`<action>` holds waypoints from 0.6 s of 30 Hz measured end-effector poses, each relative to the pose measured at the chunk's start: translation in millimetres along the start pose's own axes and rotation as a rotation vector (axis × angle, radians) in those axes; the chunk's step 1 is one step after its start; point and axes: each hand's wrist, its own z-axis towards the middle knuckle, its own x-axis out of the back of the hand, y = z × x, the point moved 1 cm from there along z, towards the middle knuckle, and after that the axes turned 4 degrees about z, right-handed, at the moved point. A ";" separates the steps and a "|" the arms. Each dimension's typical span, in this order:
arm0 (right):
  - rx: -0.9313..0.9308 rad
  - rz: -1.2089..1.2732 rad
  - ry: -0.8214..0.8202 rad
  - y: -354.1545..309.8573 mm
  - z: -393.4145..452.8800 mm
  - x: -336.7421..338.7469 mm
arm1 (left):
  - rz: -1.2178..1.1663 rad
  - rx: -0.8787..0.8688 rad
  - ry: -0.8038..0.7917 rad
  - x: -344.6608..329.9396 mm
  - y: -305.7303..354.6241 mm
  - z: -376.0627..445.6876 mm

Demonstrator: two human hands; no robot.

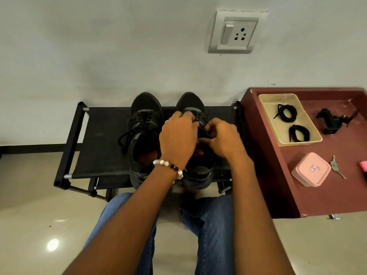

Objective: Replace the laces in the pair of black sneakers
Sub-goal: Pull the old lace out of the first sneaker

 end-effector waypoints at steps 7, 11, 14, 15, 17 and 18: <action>-0.151 -0.044 0.065 4.6 0.2 -10.5 | -0.040 -0.136 -0.128 -30.1 -12.1 14.6; -0.137 0.019 0.068 10.4 1.0 -9.6 | 0.004 -0.110 -0.094 -33.5 -9.6 15.6; -0.117 0.053 0.074 12.1 -1.3 -8.8 | 0.066 -0.101 -0.078 -35.4 -5.4 12.0; -0.108 0.051 0.073 12.5 -1.9 -8.7 | 0.093 -0.109 -0.071 -36.3 -4.2 10.5; -0.090 0.050 0.071 12.2 -3.1 -8.4 | 0.132 -0.122 -0.052 -38.3 -3.7 9.1; -0.080 0.052 0.073 12.1 -3.3 -8.3 | 0.140 -0.119 -0.037 -39.2 -3.8 9.5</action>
